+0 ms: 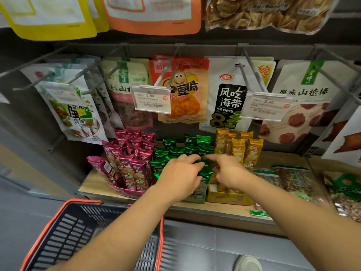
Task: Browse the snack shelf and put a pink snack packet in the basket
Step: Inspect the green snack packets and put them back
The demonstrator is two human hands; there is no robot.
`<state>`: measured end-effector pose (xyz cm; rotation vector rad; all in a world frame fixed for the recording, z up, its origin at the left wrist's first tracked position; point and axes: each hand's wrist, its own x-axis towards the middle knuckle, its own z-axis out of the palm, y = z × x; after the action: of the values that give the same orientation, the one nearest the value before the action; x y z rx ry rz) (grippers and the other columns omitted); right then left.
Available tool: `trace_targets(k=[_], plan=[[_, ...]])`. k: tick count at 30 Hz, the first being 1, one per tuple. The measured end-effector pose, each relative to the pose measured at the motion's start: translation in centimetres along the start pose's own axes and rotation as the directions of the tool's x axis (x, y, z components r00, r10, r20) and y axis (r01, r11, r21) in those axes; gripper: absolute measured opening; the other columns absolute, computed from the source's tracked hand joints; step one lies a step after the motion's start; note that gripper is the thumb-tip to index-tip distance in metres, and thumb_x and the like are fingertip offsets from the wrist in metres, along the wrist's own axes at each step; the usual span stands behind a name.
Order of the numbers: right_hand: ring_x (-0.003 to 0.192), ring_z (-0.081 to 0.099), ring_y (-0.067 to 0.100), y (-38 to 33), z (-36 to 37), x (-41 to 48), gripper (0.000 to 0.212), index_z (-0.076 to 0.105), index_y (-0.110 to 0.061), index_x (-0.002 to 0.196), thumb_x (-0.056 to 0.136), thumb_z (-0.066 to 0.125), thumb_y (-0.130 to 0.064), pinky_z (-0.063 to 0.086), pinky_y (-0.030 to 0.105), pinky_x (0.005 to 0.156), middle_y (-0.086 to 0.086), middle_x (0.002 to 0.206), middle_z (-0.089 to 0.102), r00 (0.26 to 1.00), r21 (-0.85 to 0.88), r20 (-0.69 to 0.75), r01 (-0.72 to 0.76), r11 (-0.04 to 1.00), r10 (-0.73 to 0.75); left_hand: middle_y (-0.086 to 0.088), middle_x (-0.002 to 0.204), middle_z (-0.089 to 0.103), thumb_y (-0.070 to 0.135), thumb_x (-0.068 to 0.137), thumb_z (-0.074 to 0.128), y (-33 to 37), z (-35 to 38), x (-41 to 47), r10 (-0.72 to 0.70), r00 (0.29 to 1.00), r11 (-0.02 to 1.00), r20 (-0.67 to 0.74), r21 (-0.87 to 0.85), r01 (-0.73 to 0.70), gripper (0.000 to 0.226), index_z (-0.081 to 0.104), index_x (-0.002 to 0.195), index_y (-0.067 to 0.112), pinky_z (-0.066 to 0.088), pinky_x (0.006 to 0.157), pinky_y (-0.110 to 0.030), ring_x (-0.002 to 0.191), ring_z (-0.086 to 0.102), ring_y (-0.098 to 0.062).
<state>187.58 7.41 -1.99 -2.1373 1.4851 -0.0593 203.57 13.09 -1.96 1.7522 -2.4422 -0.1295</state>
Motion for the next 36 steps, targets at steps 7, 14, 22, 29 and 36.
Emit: trace_targets(k=[7,14,22,29,36], plan=[[0.106,0.062,0.021,0.0,-1.9,2.0,0.019,0.066,-0.022,0.111,0.093,0.062,-0.02,0.044,0.024,0.082,-0.003,0.104,0.066,0.92,0.303,-0.375,0.008,0.953,0.111,0.004,0.132,0.053,0.033,0.093,0.049,0.9,-0.2,-0.1,0.005,1.0,0.997,-0.014,0.079,-0.004,0.038,0.054,0.128,0.019,0.041,0.092,-0.039,0.115,0.046,-0.021],[0.111,0.061,0.021,-0.4,0.3,3.2,0.021,0.072,-0.017,0.11,0.09,0.067,-0.02,0.044,0.025,0.09,0.003,0.119,0.069,0.94,0.199,-0.328,-0.024,0.98,0.089,0.0,0.137,0.048,0.031,0.093,0.051,0.9,-0.6,-0.5,0.027,0.998,0.999,0.049,0.025,-0.028,0.043,0.047,0.133,0.016,0.04,0.095,-0.042,0.119,0.045,-0.024],[0.096,0.061,0.033,-4.0,-3.4,-1.4,0.017,0.065,-0.007,0.108,0.093,0.057,-0.008,0.049,0.039,0.075,0.011,0.11,0.064,0.764,-0.139,-0.586,0.234,0.962,-0.27,0.0,0.15,0.037,0.032,0.092,0.051,0.1,0.0,-0.3,0.035,0.998,0.999,0.06,0.02,-0.037,0.054,0.041,0.143,0.019,0.04,0.102,-0.044,0.127,0.036,-0.025],[0.09,0.066,0.037,-7.3,-7.4,-10.3,0.014,0.064,0.003,0.093,0.082,0.056,0.005,0.056,0.043,0.055,0.02,0.11,0.066,0.501,-0.485,-0.534,0.479,0.732,-0.681,0.001,0.132,0.061,0.014,0.089,0.055,-0.4,-2.0,-1.3,-0.006,0.995,0.965,-0.099,-0.262,-0.02,0.036,0.067,0.121,0.021,0.037,0.105,-0.027,0.121,0.051,-0.018],[0.09,0.063,0.009,-7.3,-8.3,-15.9,0.014,0.068,-0.008,0.096,0.086,0.062,0.0,0.051,0.022,0.081,0.001,0.094,0.07,0.537,-0.007,-0.747,0.581,0.814,-0.39,0.003,0.098,0.074,0.017,0.084,0.065,0.4,-8.9,-5.4,-0.21,0.968,0.339,-0.138,-0.939,-0.061,0.018,0.075,0.093,0.028,0.053,0.081,-0.027,0.094,0.067,-0.009]])
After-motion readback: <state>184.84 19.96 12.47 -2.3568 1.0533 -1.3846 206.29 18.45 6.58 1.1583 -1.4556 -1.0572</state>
